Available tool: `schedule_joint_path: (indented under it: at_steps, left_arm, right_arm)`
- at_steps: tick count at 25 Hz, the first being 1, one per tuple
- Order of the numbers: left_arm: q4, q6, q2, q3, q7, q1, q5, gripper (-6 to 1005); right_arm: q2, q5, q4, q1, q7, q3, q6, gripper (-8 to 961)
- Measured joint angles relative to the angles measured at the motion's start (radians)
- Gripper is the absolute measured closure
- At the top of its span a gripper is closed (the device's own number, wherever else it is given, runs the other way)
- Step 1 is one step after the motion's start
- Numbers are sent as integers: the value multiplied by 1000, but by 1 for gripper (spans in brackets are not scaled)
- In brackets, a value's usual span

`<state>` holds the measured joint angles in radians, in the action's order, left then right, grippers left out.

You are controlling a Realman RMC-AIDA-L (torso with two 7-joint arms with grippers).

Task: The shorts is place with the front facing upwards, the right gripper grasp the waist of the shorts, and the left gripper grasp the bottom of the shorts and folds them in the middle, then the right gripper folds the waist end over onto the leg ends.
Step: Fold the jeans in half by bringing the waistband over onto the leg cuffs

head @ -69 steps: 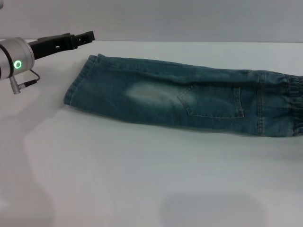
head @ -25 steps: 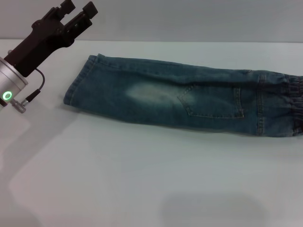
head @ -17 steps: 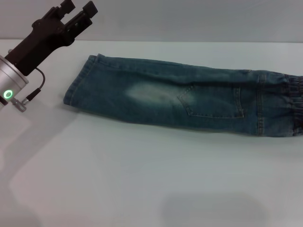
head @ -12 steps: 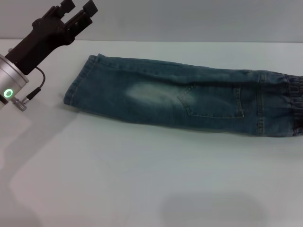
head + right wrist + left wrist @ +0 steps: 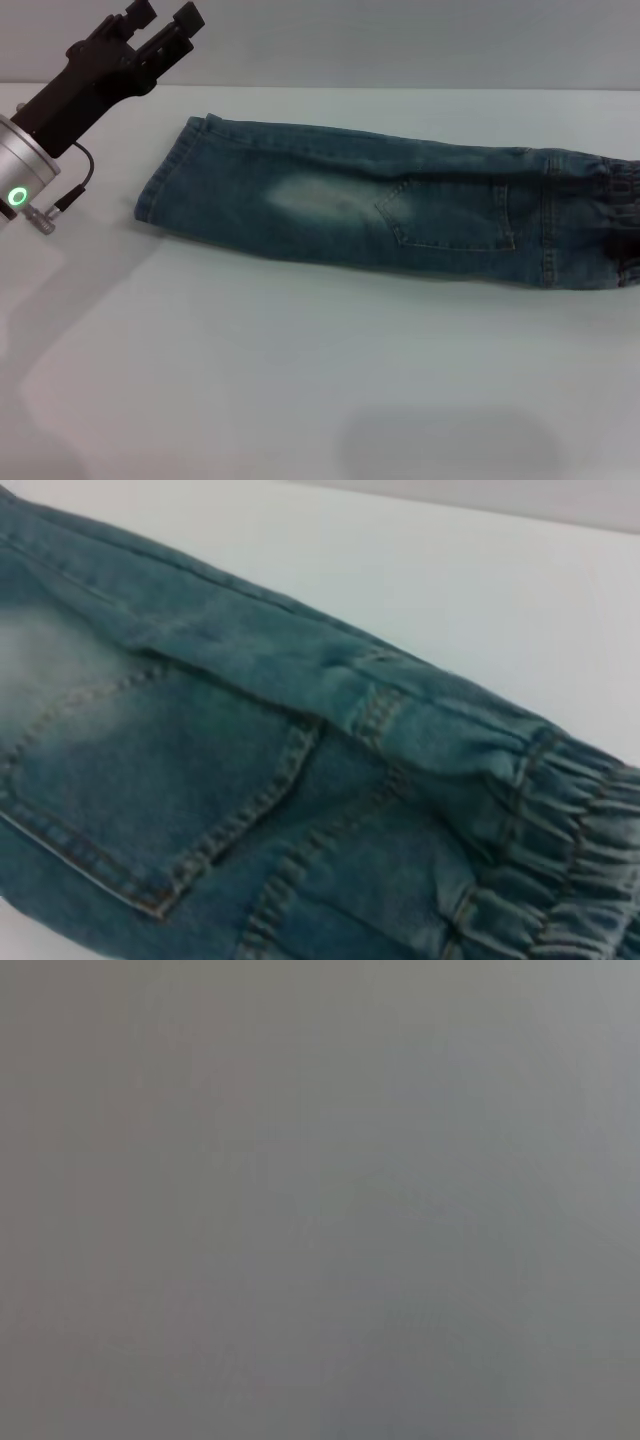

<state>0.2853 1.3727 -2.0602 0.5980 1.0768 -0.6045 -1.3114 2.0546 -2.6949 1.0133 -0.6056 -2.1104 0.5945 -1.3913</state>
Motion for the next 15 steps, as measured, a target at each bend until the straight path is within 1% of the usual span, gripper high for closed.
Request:
schedule_joint_path:
  at_steps: [15]
  left_arm:
    - [1,-7,2,-5,-12,8,0,186]
  right_arm:
    - [1,77,-22,1,1,13,-1,378]
